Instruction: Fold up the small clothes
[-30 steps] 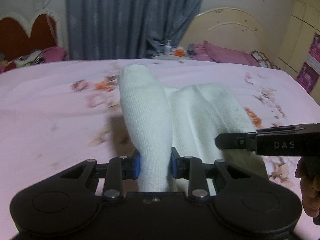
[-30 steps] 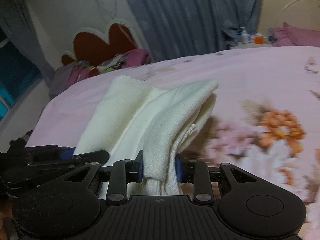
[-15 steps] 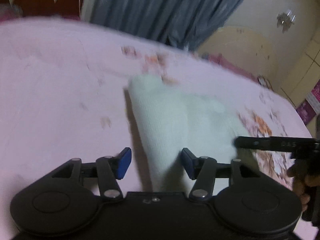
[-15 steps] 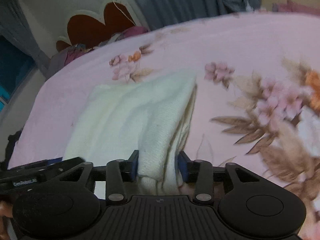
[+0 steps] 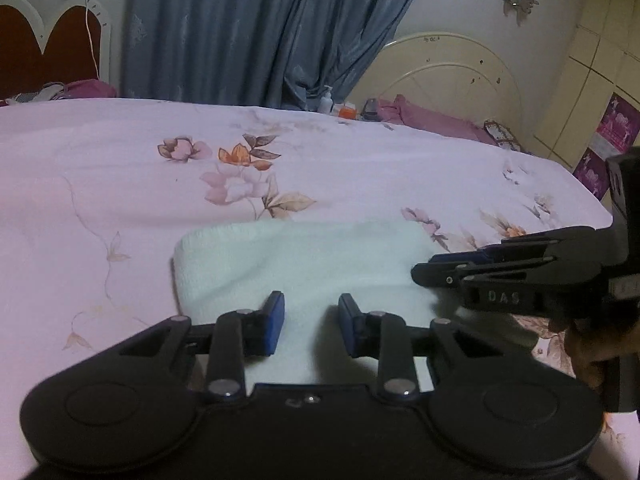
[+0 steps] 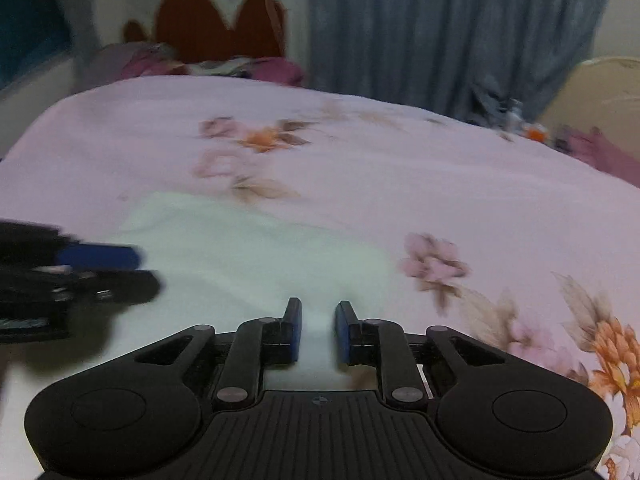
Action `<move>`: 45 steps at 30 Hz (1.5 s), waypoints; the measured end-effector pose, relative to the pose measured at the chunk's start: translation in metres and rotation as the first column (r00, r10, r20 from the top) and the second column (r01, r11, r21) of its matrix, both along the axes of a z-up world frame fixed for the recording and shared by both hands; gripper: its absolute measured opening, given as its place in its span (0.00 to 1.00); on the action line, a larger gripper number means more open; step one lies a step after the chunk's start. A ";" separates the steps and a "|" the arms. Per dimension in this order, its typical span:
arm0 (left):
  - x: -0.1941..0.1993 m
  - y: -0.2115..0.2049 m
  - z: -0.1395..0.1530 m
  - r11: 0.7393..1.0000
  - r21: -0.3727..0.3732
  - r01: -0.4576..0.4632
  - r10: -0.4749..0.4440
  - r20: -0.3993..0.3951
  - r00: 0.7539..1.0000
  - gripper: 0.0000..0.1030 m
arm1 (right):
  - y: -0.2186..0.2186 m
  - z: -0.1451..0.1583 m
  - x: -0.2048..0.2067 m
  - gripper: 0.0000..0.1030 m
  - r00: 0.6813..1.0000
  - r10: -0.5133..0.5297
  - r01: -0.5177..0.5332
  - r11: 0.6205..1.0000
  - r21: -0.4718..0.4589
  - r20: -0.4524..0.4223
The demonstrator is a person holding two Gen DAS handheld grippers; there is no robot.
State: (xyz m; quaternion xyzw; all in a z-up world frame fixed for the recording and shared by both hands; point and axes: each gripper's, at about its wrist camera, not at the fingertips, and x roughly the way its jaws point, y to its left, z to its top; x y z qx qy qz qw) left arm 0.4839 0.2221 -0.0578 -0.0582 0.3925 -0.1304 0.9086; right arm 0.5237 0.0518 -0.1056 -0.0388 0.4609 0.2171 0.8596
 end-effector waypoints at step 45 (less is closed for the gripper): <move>-0.243 -0.087 0.047 0.973 0.107 -0.203 0.196 0.075 0.978 0.49 | -0.084 0.084 -0.230 0.18 0.999 0.028 -0.032 0.991 0.131 0.031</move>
